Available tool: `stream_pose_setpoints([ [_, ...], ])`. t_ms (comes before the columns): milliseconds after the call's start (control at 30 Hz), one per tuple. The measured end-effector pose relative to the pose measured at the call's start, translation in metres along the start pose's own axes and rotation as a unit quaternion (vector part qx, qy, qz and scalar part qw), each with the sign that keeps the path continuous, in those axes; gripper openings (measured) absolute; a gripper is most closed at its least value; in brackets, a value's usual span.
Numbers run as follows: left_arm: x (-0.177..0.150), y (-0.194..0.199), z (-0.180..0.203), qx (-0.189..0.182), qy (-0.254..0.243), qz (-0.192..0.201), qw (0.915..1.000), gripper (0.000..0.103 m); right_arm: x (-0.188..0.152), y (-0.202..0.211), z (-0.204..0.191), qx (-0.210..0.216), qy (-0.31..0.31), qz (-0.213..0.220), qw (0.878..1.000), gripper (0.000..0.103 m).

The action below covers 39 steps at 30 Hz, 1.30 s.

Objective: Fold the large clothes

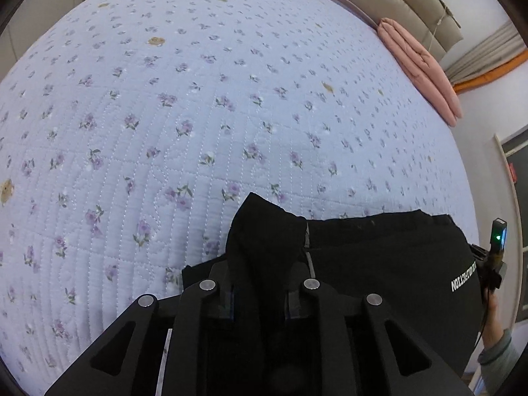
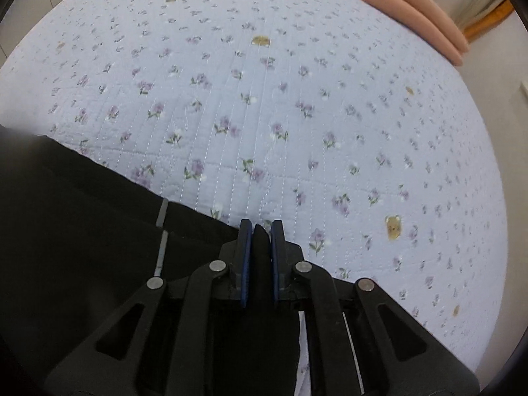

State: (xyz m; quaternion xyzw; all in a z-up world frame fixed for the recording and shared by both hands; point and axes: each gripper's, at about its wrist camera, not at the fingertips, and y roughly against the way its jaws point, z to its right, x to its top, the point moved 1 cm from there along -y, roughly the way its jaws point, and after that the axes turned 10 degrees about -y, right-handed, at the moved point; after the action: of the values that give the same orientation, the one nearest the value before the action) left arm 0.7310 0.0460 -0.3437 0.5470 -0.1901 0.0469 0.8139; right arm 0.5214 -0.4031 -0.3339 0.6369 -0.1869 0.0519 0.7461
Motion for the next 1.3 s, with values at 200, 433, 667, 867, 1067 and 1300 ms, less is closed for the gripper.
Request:
stream_pose_setpoints([
  [200,0.004,0.042,-0.019,0.01,0.038,0.035,0.9986,0.055,0.009,0.023,0.026,0.057,-0.046,-0.013,0.997,0.031],
  [433,-0.011,0.105,-0.042,0.009,0.058,0.064,0.9962,0.054,-0.026,0.103,0.06,0.103,-0.09,0.025,0.99,0.044],
  [667,-0.049,0.15,-0.001,0.032,0.033,0.082,0.9955,0.053,-0.08,0.151,0.032,0.165,-0.083,0.024,0.982,0.048],
  [867,-0.093,0.164,0.123,0.058,-0.092,0.098,0.9892,0.053,-0.105,0.173,-0.023,0.219,-0.068,0.016,0.973,0.05],
  [1067,-0.13,0.14,0.213,0.034,-0.148,0.102,0.9831,0.053,-0.116,0.174,-0.06,0.228,-0.053,0.027,0.972,0.052],
  [1300,-0.162,0.07,0.228,0.071,-0.167,0.034,0.9828,0.052,-0.137,0.122,-0.098,0.164,-0.022,-0.018,0.986,0.056],
])
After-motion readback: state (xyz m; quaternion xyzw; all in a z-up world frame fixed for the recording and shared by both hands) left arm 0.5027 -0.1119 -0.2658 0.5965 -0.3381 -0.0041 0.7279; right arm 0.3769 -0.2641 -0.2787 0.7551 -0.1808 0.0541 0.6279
